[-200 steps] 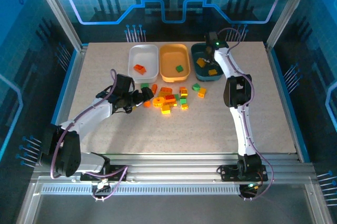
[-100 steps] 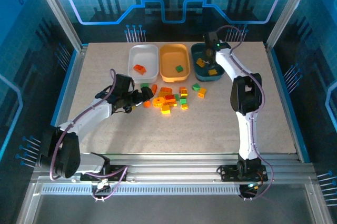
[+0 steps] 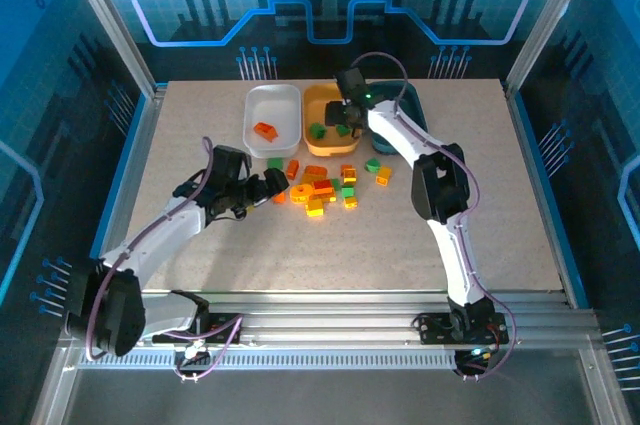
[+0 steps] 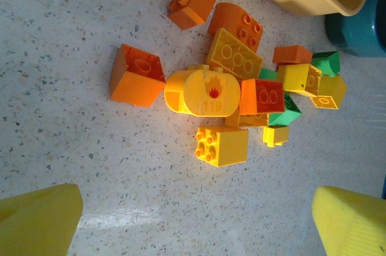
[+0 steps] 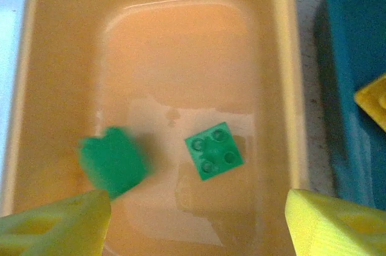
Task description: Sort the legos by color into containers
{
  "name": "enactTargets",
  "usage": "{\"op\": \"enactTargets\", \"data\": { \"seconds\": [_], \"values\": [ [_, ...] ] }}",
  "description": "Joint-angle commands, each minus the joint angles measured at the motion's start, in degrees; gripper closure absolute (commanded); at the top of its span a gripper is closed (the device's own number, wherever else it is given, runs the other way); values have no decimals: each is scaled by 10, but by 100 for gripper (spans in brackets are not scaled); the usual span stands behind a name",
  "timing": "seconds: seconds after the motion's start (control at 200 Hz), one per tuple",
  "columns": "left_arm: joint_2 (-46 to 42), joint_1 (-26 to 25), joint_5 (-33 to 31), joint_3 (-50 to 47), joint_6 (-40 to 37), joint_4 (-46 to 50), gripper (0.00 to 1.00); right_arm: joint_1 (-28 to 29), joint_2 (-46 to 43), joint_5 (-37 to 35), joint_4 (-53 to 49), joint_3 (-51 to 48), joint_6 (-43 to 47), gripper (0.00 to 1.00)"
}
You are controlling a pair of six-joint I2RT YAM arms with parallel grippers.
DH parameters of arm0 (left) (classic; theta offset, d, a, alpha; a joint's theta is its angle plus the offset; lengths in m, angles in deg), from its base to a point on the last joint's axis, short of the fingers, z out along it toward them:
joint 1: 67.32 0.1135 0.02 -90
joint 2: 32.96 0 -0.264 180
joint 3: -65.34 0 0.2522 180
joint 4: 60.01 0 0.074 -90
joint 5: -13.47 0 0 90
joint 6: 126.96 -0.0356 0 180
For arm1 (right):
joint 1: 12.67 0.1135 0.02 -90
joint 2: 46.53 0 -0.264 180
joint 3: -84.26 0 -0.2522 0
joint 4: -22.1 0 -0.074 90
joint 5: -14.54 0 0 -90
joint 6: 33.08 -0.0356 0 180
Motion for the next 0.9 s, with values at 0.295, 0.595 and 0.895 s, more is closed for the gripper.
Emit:
{"op": "enactTargets", "data": {
  "seconds": [0.295,0.595,0.895],
  "values": [
    [-43,5,0,-47,6,-2,1,-114,-89,185,116,-184,2,35],
    [91,4,-8,12,-46,-2,1,-88,-25,321,146,-121,11,38],
    [207,-10,-58,99,-85,23,12,-104,-52,316,137,-122,-1,38]
  ]
}}
